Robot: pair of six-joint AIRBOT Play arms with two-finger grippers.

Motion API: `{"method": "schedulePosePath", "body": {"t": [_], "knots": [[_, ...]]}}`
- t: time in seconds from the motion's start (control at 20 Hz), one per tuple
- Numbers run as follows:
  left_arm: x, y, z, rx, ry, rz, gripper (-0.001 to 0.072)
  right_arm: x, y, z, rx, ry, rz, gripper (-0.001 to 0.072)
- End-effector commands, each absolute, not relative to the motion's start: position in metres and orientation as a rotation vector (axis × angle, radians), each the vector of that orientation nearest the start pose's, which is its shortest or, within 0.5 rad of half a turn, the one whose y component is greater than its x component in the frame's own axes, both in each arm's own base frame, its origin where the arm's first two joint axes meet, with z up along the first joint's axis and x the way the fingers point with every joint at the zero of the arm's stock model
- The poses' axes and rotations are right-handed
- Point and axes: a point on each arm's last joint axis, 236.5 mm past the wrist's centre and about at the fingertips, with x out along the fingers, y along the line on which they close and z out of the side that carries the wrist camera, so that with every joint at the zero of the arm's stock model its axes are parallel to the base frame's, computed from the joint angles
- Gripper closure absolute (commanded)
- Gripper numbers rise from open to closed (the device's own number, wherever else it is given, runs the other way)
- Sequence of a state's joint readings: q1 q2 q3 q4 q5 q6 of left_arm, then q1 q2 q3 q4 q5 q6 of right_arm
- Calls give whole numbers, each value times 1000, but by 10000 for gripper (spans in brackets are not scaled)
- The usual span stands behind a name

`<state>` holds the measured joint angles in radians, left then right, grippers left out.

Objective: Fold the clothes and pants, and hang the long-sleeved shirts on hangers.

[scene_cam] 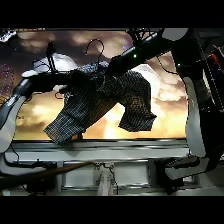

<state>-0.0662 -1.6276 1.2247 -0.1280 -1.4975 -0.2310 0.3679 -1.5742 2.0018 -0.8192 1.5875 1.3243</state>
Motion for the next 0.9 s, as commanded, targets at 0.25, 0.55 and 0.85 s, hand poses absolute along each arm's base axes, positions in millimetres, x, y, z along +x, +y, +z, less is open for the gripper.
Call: {"method": "schedulePosePath", "body": {"t": [0.25,0.55,0.85], "knots": [[398,-240,187,-935,139,-1725,695,318,298,234,8,1067,1154,689],[384,-258,191,-967,134,-1788,696,291,296,271,7,987,1214,462],[362,-288,196,-990,182,-1864,696,297,210,309,-632,597,990,421]]}}
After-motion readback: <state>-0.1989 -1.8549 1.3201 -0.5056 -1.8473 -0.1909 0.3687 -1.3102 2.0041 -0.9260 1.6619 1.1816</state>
